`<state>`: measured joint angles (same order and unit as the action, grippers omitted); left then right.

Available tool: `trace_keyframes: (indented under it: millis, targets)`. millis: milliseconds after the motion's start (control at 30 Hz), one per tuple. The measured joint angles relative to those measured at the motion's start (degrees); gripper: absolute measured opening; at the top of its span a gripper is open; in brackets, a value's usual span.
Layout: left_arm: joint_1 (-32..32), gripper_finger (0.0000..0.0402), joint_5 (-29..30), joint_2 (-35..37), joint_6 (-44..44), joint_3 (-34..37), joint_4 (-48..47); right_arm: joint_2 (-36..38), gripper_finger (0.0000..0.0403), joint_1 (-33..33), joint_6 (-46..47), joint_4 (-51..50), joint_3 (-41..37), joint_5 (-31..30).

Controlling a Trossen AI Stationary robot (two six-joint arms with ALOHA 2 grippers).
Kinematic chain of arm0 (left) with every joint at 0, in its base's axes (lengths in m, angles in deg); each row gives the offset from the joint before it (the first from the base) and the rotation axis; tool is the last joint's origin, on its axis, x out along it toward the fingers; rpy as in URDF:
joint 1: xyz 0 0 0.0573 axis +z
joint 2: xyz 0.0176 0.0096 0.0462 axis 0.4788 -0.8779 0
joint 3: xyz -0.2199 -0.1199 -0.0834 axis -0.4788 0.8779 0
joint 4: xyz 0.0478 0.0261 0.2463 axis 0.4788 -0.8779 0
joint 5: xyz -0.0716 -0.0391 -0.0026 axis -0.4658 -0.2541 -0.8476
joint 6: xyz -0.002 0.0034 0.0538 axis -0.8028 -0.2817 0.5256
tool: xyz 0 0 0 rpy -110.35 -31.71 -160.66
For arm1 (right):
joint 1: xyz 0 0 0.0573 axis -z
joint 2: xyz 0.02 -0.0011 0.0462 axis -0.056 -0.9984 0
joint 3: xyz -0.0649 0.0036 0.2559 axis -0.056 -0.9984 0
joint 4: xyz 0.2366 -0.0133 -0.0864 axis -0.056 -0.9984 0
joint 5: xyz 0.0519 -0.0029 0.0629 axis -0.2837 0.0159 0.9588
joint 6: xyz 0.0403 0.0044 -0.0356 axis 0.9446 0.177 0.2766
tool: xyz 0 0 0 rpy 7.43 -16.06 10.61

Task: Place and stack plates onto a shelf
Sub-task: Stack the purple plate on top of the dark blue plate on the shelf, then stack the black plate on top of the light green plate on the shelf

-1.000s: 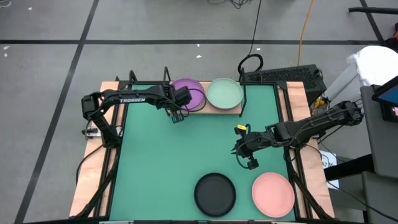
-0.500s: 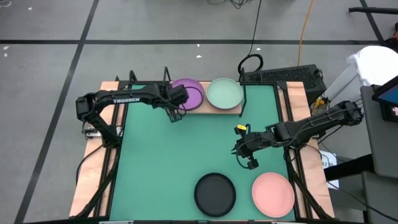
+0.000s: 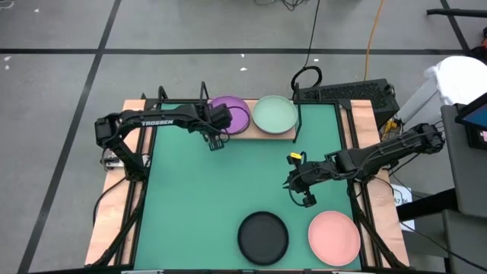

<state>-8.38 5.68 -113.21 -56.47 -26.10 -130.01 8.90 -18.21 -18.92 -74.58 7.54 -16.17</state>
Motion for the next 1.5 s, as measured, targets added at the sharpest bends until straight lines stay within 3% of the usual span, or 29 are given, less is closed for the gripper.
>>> trace_keyframes:
  millis: [1067,1267,1500]
  targets:
    - [0.47,0.0003,-0.59,-0.06,0.28,0.00,-0.52,-0.01,0.0031,0.02,-0.15,-0.58,0.00,0.00]
    - [-4.54,0.0003,-0.66,4.45,-3.10,0.00,-0.25,-0.02,0.0031,0.00,0.61,-0.61,0.00,-0.01]
    - [-15.76,0.0003,-0.61,5.67,-5.91,0.00,0.02,0.02,0.0031,-0.72,10.68,0.60,-0.76,-0.02]
